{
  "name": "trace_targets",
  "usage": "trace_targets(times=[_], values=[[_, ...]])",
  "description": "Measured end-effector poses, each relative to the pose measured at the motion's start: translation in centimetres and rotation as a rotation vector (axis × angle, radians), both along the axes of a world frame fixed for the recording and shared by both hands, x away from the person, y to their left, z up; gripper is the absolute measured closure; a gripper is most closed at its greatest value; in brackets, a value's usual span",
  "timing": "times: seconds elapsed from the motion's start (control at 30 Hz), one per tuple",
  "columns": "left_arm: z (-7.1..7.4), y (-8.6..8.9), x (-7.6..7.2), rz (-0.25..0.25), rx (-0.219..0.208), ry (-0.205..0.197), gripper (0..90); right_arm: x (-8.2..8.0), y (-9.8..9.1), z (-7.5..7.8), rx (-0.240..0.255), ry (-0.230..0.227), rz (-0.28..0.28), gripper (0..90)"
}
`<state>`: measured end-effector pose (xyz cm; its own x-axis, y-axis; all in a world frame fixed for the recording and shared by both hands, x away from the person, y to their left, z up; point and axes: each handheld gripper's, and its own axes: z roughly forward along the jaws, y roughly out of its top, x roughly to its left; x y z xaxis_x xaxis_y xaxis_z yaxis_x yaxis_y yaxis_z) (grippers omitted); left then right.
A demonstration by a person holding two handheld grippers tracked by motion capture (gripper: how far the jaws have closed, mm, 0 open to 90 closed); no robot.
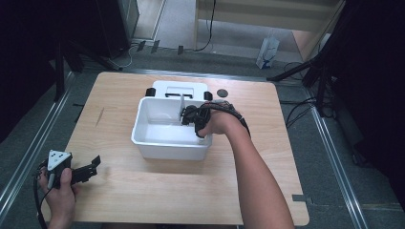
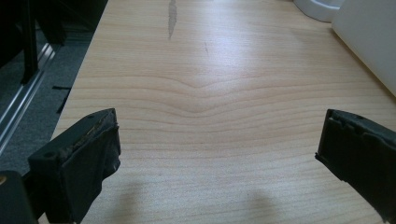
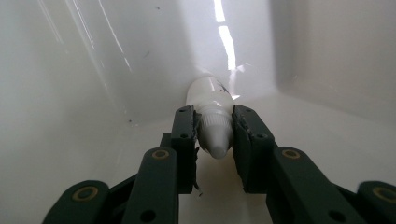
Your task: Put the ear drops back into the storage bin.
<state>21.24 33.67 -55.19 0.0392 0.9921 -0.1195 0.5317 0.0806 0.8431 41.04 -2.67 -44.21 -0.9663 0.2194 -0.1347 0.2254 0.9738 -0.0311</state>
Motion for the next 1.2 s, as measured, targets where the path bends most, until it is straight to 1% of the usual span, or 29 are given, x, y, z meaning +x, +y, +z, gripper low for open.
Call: trace_targets(times=[0.1, 0.13, 0.3, 0.43, 0.5, 0.57, 0.6, 0.63, 0.7, 0.77, 0.83, 0.87, 0.93, 0.97, 1.03, 1.07, 1.1, 1.13, 1.17, 1.2], values=[[0.0, 0.0, 0.0, 0.0, 0.0, 0.001, 0.1, 0.1, 0.0, 0.0, -0.006, 0.001, -0.01, 71.7], [0.0, 0.0, 0.0, -0.001, 0.0, 0.001, 0.1, 0.1, 0.1, 0.0, -0.016, 0.005, -0.019, 71.7], [0.0, 0.0, 0.0, -0.001, 0.0, 0.002, 0.1, 0.1, 0.3, -0.1, -0.034, 0.007, -0.016, 70.8], [0.0, 0.0, 0.0, -0.002, -0.003, 0.003, 0.1, 0.2, 0.2, -0.1, -0.022, 0.012, -0.034, 69.9], [0.0, 0.0, 0.0, -0.002, -0.004, 0.003, 0.1, 0.2, 0.2, 0.0, -0.02, 0.013, -0.032, 68.5], [0.0, 0.0, 0.0, -0.003, -0.004, 0.004, 0.1, 0.2, 0.1, 0.0, -0.013, 0.015, -0.034, 64.6], [0.0, 0.0, 0.0, -0.003, -0.004, 0.005, 0.1, 0.2, 0.1, 0.0, -0.013, 0.015, -0.034, 64.6], [0.0, 0.0, 0.0, -0.002, -0.005, 0.004, 0.1, 0.2, 0.1, 0.0, -0.006, 0.014, -0.037, 61.9], [0.0, 0.0, 0.1, -0.002, -0.006, 0.004, 0.1, 0.3, -0.1, 0.5, 0.013, 0.007, -0.062, 60.2], [0.0, 0.0, 0.1, -0.002, -0.006, 0.004, 0.1, 0.3, -0.1, 0.6, 0.02, 0.009, -0.068, 58.6], [0.0, 0.0, 0.1, -0.004, -0.005, 0.005, 0.1, 0.2, -0.3, 0.9, 0.036, 0.015, -0.061, 55.5], [0.0, 0.0, 0.1, -0.004, -0.006, 0.005, 0.1, 0.1, -0.3, 1.1, 0.036, 0.021, -0.065, 54.2], [0.0, 0.0, 0.1, -0.004, -0.005, 0.004, 0.1, 0.0, -0.6, 1.6, 0.06, 0.012, -0.068, 49.5], [0.0, 0.0, 0.1, -0.004, -0.005, 0.004, 0.1, 0.0, -0.6, 1.6, 0.06, 0.012, -0.068, 49.5], [0.0, 0.0, 0.1, -0.005, -0.006, 0.005, 0.1, 0.1, -0.6, 2.1, 0.081, 0.01, -0.092, 39.6], [0.0, 0.0, 0.1, -0.005, -0.006, 0.004, 0.1, 0.0, -0.6, 2.4, 0.088, 0.004, -0.099, 37.3], [0.0, 0.0, 0.1, -0.006, -0.006, 0.005, 0.1, -0.1, -0.5, 2.7, 0.092, -0.009, -0.098, 34.8], [0.0, 0.0, 0.1, -0.006, -0.007, 0.004, 0.1, -0.3, -0.5, 3.3, 0.095, -0.033, -0.094, 27.4], [0.0, 0.0, 0.1, -0.007, -0.007, 0.004, 0.1, -0.3, -0.5, 3.3, 0.095, -0.033, -0.094, 27.4], [0.0, 0.0, 0.1, -0.008, -0.007, 0.005, 0.1, -0.4, -0.5, 3.6, 0.1, -0.04, -0.093, 24.0]])
